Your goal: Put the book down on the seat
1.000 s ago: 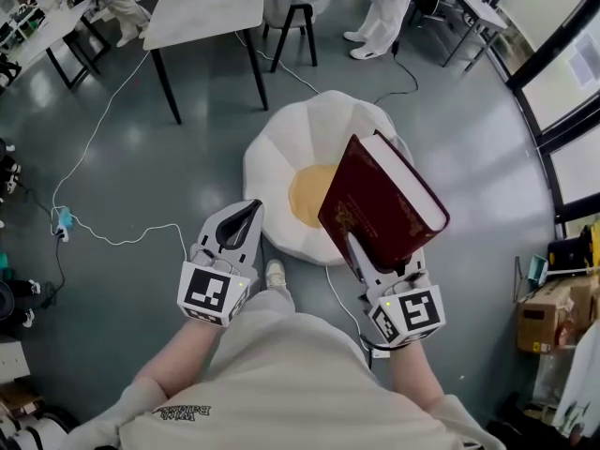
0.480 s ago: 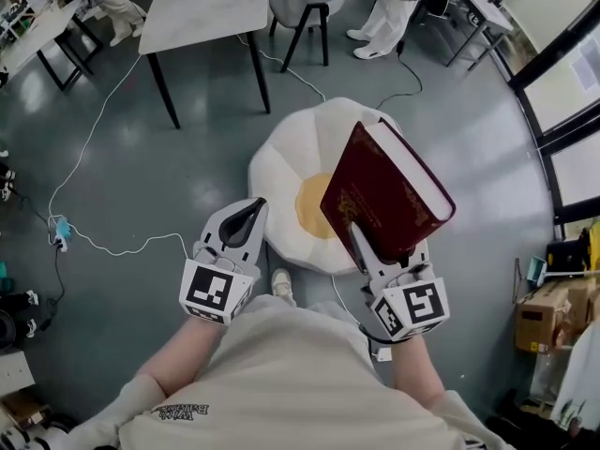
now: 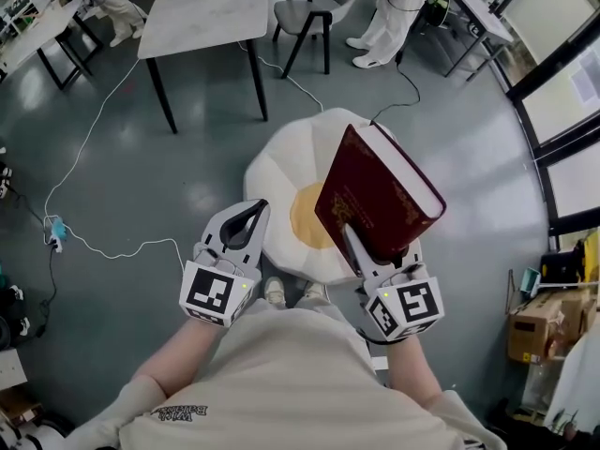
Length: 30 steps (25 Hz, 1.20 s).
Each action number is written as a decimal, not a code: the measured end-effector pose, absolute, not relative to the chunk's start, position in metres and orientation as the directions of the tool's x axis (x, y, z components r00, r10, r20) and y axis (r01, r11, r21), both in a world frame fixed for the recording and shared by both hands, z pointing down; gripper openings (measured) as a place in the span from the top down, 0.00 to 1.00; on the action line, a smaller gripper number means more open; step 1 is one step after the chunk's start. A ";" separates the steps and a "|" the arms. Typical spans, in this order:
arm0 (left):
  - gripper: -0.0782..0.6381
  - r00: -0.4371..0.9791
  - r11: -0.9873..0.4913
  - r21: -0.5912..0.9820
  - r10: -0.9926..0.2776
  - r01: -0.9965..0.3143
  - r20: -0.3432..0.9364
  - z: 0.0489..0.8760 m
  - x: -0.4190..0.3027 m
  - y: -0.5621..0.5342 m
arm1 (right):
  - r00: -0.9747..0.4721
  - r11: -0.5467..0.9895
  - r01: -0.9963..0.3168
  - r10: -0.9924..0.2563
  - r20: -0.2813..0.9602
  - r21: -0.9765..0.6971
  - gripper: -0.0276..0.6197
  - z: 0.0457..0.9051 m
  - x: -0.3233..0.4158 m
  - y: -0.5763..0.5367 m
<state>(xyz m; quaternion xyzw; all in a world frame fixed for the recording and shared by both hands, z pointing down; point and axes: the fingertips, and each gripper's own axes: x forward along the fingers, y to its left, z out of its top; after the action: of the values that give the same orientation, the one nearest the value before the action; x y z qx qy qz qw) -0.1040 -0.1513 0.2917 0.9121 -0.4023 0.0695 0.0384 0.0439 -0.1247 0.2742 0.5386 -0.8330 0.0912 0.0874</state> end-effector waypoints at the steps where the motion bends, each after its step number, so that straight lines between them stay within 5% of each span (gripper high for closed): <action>1: 0.88 0.663 -0.669 0.018 -0.732 -0.743 0.154 0.289 -0.102 -0.151 | -0.408 0.408 -0.911 -0.879 0.245 -0.053 0.59 0.273 0.046 -0.125; 30: 0.88 0.633 -0.632 0.038 -0.770 -0.774 0.076 0.402 -0.028 -0.265 | -0.420 0.415 -0.900 -0.741 0.524 -0.133 0.60 0.446 0.097 -0.271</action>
<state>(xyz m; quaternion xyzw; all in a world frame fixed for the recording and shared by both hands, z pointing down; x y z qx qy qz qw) -0.0281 -0.2653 0.4021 0.9029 -0.4276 0.0263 0.0338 0.0967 -0.2711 0.4456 0.5016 -0.8180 0.2016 0.1965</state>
